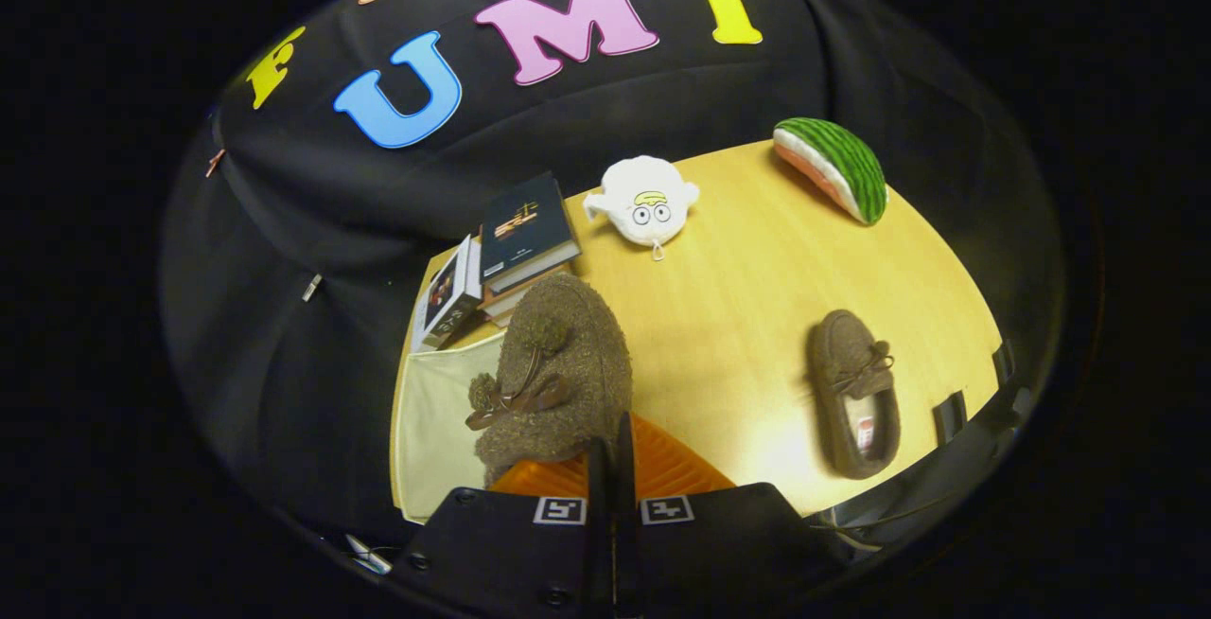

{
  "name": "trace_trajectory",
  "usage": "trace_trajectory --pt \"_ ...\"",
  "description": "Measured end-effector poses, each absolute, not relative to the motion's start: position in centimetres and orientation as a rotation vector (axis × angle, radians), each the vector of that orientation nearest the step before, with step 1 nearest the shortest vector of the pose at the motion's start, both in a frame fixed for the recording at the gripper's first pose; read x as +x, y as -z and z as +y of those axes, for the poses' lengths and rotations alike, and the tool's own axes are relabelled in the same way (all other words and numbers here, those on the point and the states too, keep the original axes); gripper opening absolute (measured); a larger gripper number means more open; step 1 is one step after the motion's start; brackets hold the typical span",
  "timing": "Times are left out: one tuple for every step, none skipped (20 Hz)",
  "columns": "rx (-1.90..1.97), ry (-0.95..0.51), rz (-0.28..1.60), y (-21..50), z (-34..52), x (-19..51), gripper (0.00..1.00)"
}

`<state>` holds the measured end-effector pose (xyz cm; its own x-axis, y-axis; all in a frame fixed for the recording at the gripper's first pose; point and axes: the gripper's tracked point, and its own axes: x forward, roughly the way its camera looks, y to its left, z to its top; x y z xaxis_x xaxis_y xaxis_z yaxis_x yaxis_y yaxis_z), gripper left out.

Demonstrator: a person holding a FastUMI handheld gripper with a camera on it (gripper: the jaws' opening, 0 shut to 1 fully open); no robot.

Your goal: Open the storage box then place both shoes into the box .Put the left shoe in first, then the right shoe, with the right side of both shoes facing outward in a uniform manner.

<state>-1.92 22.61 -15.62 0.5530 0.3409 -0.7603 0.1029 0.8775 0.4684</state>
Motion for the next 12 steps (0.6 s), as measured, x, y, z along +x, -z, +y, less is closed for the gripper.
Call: trace_trajectory --pt "0.502 -0.164 1.003 15.3 24.2 -2.1 0.06" --pt "0.506 -0.178 1.019 15.0 25.7 -2.2 0.06" --pt "0.508 -0.193 1.035 14.9 27.3 -2.4 0.06" --pt "0.509 -0.205 1.049 14.8 28.9 -2.5 0.06" --pt "0.504 -0.213 1.062 15.9 30.0 -1.9 0.06" --pt "0.495 -0.220 1.076 16.3 31.3 -2.0 0.06" --pt "0.485 -0.223 1.091 16.8 32.4 -2.1 0.06" --pt "0.477 -0.226 1.107 17.5 33.5 -2.1 0.06" --pt "0.474 -0.226 1.126 18.1 34.5 -2.3 0.06" --pt "0.473 -0.224 1.144 18.7 35.4 -2.5 0.06" --pt "0.472 -0.225 1.160 19.3 36.3 -2.6 0.06" --pt "0.471 -0.223 1.170 19.7 37.0 -2.6 0.06"
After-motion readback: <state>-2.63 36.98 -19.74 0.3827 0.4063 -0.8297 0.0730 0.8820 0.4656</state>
